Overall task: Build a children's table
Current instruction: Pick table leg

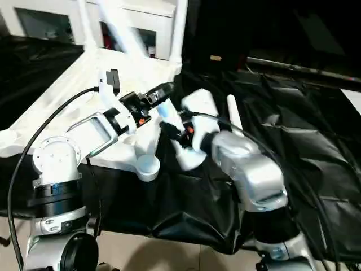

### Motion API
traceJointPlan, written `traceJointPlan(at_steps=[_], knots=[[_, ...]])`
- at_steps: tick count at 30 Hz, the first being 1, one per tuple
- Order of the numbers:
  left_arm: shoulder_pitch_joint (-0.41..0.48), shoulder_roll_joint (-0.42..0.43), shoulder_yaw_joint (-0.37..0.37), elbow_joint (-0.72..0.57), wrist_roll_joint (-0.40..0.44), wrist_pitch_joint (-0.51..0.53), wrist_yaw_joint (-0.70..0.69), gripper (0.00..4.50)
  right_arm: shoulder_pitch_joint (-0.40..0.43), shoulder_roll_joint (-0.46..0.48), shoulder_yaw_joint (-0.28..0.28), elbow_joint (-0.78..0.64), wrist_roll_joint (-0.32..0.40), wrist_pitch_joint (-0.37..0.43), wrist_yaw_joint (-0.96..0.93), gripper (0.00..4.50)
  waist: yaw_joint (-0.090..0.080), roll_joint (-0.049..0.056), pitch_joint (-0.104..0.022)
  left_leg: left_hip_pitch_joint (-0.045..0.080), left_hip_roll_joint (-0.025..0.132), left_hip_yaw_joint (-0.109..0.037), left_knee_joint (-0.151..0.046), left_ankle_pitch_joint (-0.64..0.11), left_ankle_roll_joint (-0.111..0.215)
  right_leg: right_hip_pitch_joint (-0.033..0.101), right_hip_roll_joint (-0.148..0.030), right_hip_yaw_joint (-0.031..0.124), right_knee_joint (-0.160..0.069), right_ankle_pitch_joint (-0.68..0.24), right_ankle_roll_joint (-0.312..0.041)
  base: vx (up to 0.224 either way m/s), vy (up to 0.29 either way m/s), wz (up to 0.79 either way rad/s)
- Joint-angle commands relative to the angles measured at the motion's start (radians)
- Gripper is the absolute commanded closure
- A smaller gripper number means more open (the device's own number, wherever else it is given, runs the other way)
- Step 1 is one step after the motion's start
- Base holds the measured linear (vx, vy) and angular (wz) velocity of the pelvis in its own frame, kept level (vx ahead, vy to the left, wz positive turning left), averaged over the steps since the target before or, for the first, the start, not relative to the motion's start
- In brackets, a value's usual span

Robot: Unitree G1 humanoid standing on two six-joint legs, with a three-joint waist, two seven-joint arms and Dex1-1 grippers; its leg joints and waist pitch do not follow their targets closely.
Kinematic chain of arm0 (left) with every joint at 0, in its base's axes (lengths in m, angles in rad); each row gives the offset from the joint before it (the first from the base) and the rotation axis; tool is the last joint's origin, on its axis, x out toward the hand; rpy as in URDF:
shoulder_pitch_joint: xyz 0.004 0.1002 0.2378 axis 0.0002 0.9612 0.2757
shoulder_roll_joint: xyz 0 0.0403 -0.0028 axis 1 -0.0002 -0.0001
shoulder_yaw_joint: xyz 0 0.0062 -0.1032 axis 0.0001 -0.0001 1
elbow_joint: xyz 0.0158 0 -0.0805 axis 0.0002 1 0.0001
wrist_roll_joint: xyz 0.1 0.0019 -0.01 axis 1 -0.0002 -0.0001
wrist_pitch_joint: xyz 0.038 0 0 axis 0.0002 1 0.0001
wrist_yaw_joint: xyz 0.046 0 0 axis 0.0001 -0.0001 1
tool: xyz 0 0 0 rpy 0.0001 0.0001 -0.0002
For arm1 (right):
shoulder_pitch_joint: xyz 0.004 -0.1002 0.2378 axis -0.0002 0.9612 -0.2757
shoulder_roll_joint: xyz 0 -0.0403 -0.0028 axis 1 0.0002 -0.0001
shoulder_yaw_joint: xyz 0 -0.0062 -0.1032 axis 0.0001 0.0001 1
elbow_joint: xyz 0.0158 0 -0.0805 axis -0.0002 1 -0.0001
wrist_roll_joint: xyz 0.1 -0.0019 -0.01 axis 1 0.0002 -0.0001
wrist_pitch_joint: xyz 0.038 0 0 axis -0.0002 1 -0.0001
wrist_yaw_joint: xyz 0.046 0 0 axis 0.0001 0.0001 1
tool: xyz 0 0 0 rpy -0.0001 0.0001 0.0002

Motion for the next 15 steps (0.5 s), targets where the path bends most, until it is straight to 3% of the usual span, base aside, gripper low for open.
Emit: traceJointPlan(at_steps=[1,15], knots=[[-0.037,-0.031,-0.015,0.013,0.007,-0.009,0.033,0.88,-0.012,-0.009,0.027,-0.001,-0.037,-0.023,-0.025,2.67,-0.001,0.004,-0.067,0.014,0.030,-0.007,-0.064,-0.024,-0.002,0.063,-0.062,0.047,-0.062,0.034,-0.156,0.000,0.000,0.00],[-0.042,-0.009,-0.035,0.046,0.075,-0.096,0.095,1.94,-0.012,0.000,0.050,0.003,-0.079,-0.041,-0.044,2.67,-0.002,0.004,-0.069,0.015,0.029,-0.006,-0.059,-0.008,0.014,0.066,-0.062,0.048,-0.056,0.084,-0.171,0.000,0.000,0.00]])
